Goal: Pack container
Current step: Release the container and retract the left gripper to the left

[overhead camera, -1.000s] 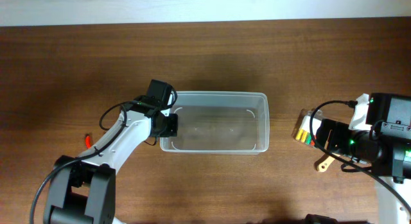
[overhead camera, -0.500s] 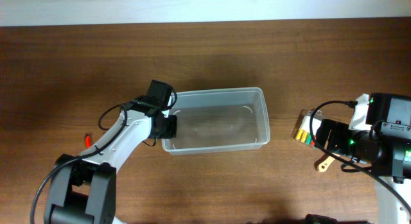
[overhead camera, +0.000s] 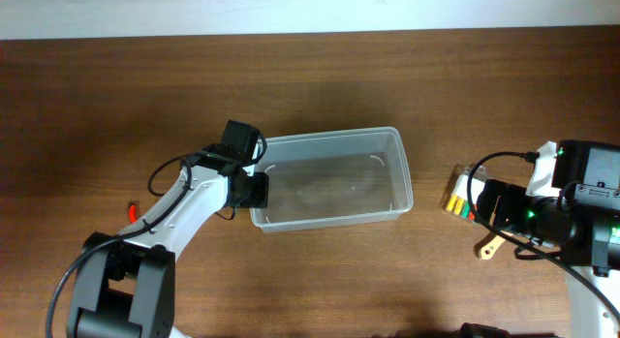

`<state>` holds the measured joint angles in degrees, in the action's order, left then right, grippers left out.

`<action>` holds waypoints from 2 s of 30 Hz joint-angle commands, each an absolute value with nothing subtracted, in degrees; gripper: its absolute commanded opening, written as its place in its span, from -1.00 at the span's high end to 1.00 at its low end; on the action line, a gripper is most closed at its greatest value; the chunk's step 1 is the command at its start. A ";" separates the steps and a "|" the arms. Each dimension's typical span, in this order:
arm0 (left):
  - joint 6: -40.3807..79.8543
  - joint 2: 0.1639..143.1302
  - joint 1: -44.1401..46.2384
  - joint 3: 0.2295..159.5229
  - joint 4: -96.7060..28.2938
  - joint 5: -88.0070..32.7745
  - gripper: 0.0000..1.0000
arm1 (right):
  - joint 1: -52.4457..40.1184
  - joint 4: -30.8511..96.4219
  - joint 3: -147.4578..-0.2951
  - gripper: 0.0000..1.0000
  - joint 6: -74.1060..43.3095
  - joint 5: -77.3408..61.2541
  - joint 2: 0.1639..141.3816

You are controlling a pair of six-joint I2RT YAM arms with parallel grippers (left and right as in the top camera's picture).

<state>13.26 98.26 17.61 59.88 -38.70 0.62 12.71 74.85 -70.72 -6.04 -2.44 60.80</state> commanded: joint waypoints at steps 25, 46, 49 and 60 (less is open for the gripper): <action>13.41 100.79 17.85 69.71 -41.74 1.43 -0.32 | 13.21 74.87 -72.10 -0.97 -6.50 -2.81 60.75; 13.67 70.61 -1.98 87.05 -68.05 8.21 -0.74 | 13.32 76.38 -78.26 -0.98 -5.37 -5.34 60.86; 13.65 69.06 -9.67 86.91 -69.89 7.79 -0.86 | 15.88 79.77 -82.32 -0.97 -11.77 0.75 60.16; 11.88 71.83 -27.07 76.36 -65.93 -6.24 -0.98 | 34.30 85.19 -85.73 -0.97 -19.66 -1.34 64.18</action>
<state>13.04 70.26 -26.06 79.57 -66.76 -1.17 31.68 85.14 -85.30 -16.80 -1.30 61.30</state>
